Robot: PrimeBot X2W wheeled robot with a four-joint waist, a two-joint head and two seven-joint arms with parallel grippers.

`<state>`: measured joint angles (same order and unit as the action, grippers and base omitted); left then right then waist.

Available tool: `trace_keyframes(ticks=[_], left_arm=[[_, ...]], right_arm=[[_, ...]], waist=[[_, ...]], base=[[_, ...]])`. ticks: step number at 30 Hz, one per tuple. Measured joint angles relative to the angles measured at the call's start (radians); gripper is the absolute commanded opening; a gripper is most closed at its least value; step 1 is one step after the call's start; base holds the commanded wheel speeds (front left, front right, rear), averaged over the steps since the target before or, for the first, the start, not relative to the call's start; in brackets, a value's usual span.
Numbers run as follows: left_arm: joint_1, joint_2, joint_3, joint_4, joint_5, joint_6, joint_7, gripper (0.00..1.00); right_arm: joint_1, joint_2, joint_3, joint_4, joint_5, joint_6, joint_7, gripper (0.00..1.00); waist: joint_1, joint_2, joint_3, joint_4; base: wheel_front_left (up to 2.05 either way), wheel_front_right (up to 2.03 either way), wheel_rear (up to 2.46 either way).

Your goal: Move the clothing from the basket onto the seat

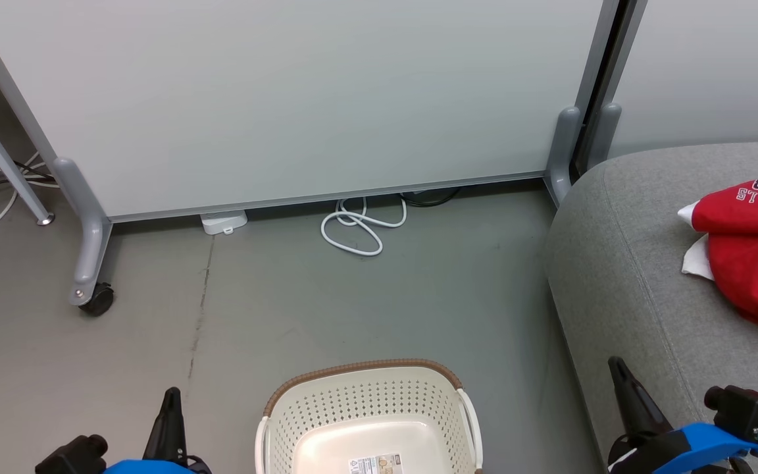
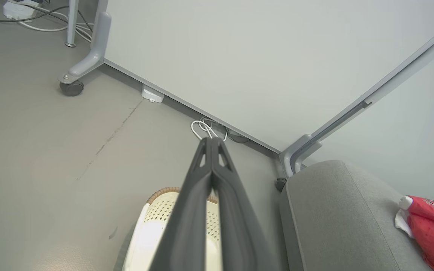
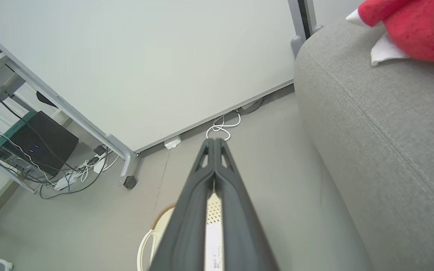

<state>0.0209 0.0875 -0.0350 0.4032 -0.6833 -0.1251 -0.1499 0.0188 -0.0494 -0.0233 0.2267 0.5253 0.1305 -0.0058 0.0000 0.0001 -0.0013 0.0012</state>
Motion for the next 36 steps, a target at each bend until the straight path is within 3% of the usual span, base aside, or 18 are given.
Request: trace_keyframes(ticks=[36], left_arm=[[-0.059,-0.018,0.070,-0.074,-0.433,0.000,0.123,0.00]], right_arm=[[-0.055,0.000,-0.043,0.009,0.508,0.000,0.056,0.00]], waist=[[0.0000,0.0000,0.002,0.000]], base=[[0.00,0.00,0.00]])
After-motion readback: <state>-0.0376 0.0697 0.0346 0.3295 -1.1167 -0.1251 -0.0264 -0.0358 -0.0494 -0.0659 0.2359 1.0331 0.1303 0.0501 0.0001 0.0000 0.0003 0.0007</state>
